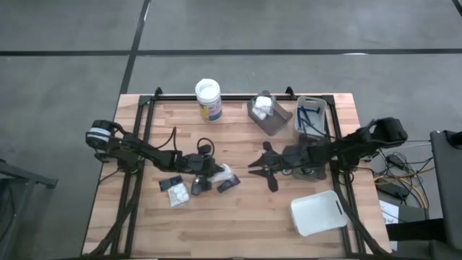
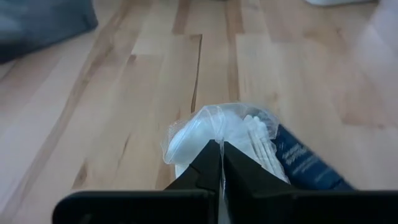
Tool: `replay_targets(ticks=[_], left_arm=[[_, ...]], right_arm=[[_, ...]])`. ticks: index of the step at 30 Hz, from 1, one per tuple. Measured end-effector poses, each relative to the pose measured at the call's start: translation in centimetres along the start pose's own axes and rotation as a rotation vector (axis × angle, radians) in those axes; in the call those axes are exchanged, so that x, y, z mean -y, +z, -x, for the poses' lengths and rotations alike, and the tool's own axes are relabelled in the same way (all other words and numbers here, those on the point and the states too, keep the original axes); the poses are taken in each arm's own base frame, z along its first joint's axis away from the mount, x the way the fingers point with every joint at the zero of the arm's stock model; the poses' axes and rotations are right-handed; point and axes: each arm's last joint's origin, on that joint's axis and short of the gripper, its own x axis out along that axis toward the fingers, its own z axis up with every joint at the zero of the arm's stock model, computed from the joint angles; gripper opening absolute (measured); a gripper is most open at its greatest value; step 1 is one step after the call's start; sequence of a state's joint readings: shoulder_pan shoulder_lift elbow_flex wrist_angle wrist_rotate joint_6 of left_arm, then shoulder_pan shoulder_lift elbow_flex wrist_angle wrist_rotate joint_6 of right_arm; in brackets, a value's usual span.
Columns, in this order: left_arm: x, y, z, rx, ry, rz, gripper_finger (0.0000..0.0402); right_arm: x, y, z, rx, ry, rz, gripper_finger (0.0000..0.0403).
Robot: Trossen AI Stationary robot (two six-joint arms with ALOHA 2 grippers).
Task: Pick & Place Travel size toiletries
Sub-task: Put the right white cotton pack into the top black bin
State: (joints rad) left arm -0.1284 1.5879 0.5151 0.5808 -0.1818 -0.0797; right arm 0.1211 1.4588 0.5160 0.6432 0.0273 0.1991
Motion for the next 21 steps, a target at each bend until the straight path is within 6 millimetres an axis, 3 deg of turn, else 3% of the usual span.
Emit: replay_targets(ticks=[13,21], left_arm=[[0.3,2.3,-0.5,0.067,-0.007,0.010,0.0012],[0.6,2.9,-0.6,0.077,-0.101,0.057,0.0012]], right_arm=[[-0.1,0.1,-5.0,-0.051,-0.009,0.134,0.0135],[-0.1,0.5,-6.2,-0.084,-0.047,0.206,0.0125]])
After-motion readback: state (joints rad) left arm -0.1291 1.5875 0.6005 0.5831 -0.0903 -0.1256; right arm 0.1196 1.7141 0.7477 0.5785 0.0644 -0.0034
